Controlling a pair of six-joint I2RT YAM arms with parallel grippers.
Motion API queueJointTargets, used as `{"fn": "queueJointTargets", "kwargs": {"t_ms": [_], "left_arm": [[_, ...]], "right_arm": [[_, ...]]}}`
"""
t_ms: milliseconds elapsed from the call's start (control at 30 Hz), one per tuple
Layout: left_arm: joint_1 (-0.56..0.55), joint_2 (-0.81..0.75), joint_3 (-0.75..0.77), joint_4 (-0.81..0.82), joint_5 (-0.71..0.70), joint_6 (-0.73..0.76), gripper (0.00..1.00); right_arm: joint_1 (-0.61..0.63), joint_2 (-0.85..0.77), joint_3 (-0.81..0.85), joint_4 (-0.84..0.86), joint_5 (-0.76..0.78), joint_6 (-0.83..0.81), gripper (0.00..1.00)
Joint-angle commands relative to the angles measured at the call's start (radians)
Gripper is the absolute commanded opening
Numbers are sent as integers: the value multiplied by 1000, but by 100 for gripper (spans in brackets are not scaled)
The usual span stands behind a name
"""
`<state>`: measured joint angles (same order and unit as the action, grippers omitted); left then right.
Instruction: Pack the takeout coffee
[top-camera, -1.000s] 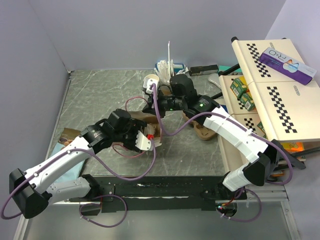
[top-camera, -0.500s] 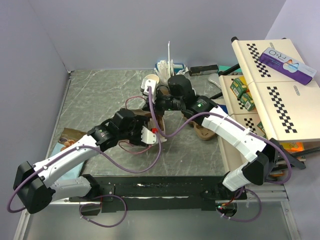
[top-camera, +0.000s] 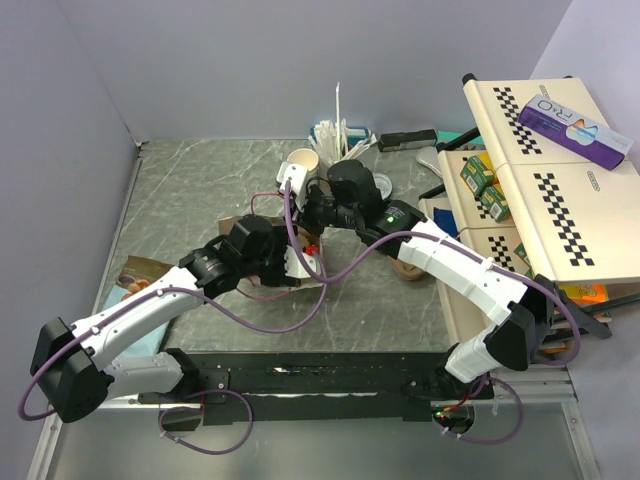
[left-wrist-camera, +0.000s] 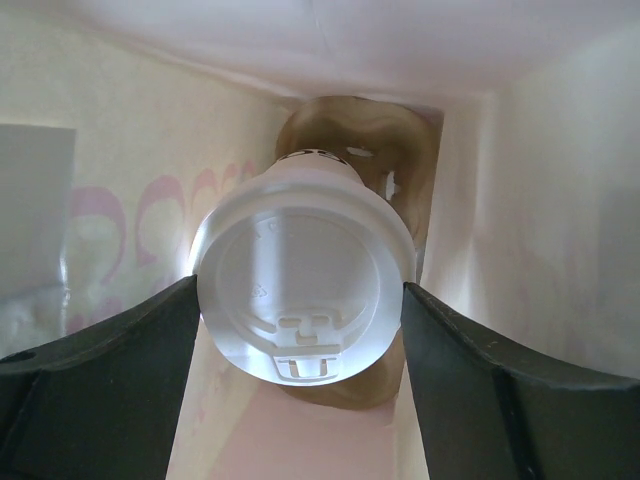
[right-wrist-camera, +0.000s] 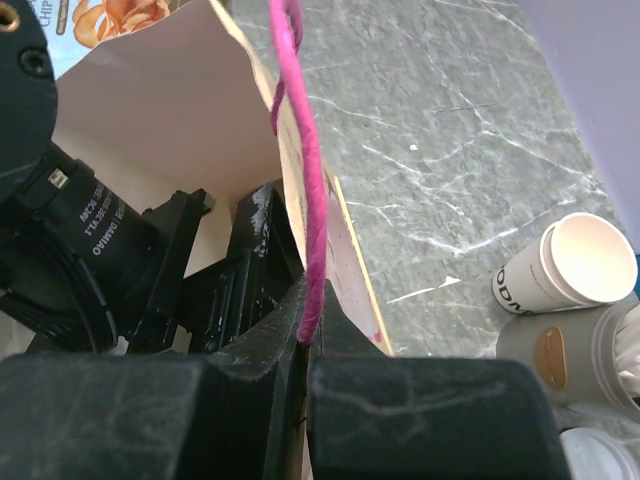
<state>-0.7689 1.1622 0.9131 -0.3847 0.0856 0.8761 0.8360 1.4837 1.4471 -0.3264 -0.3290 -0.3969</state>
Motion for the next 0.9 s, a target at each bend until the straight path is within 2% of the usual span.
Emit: {"fn": "queueJointTargets", "kwargs": {"t_ms": [0, 300, 867], "left_arm": [[-16, 2, 27, 10, 26, -34, 1], [-38, 14, -6, 29, 65, -26, 1], [-47, 67, -33, 75, -30, -43, 1]], "right_arm": [[12, -34, 12, 62, 25, 29, 0], [28, -66, -36, 72, 36, 17, 0], [63, -89, -30, 64, 18, -13, 0]]}}
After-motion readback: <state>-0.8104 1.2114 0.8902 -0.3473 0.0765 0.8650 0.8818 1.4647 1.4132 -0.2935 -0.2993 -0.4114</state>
